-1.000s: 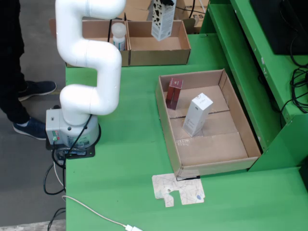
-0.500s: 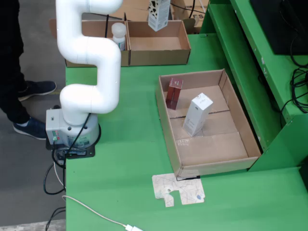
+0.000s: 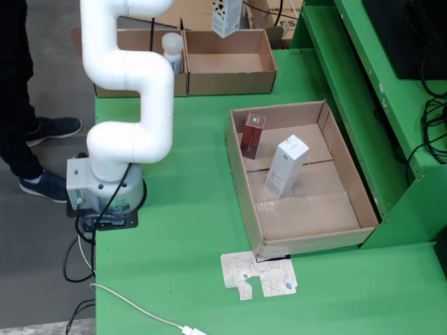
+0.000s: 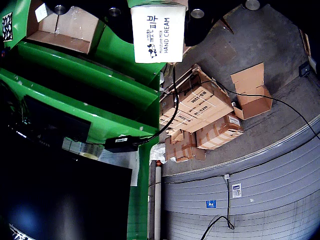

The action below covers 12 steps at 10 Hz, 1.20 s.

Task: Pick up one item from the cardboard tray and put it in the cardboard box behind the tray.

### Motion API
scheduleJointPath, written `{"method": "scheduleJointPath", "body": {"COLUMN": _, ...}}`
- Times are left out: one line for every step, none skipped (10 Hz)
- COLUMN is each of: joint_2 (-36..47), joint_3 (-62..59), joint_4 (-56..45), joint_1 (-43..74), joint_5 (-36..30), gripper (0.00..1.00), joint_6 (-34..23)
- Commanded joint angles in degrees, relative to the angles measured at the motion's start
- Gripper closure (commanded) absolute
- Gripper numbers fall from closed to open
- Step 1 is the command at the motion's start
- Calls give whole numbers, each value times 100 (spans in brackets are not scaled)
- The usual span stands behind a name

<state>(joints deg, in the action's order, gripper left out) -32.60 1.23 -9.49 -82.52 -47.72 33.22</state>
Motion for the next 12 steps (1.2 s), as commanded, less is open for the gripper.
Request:
{"method": "scheduleJointPath", "body": {"joint_2": 82, "joint_3": -123, "joint_4": 23, "joint_1": -89, "joint_5": -28, "gripper": 100, "joint_6": 193}}
{"method": "scheduleJointPath", "body": {"joint_2": -16, "joint_3": -123, "joint_4": 26, "joint_1": -98, "joint_5": -124, "gripper": 100, "joint_6": 309}}
{"method": "scheduleJointPath", "body": {"joint_2": -17, "joint_3": -123, "joint_4": 26, "joint_1": -98, "joint_5": -124, "gripper": 100, "joint_6": 309}}
{"method": "scheduleJointPath", "body": {"joint_2": -131, "joint_3": -123, "joint_4": 179, "joint_1": -124, "joint_5": -123, "gripper": 100, "joint_6": 327}}
{"method": "scheduleJointPath", "body": {"joint_2": -155, "joint_3": -123, "joint_4": 117, "joint_1": -132, "joint_5": -204, "gripper": 100, "joint_6": 419}}
{"method": "scheduleJointPath", "body": {"joint_2": -198, "joint_3": -123, "joint_4": 121, "joint_1": -146, "joint_5": -245, "gripper": 100, "joint_6": 471}}
{"method": "scheduleJointPath", "body": {"joint_2": -322, "joint_3": -123, "joint_4": 282, "joint_1": -113, "joint_5": -256, "gripper": 100, "joint_6": 431}}
{"method": "scheduleJointPath", "body": {"joint_2": -322, "joint_3": -123, "joint_4": 282, "joint_1": -113, "joint_5": -256, "gripper": 100, "joint_6": 431}}
{"method": "scheduleJointPath", "body": {"joint_2": -429, "joint_3": -123, "joint_4": 419, "joint_1": -90, "joint_5": -265, "gripper": 100, "joint_6": 409}}
{"method": "scheduleJointPath", "body": {"joint_2": -538, "joint_3": -123, "joint_4": 560, "joint_1": -44, "joint_5": -290, "gripper": 100, "joint_6": 395}}
{"method": "scheduleJointPath", "body": {"joint_2": -656, "joint_3": -123, "joint_4": 774, "joint_1": 2, "joint_5": -270, "gripper": 100, "joint_6": 306}}
{"method": "scheduleJointPath", "body": {"joint_2": -734, "joint_3": -123, "joint_4": 832, "joint_1": 63, "joint_5": -309, "gripper": 100, "joint_6": 304}}
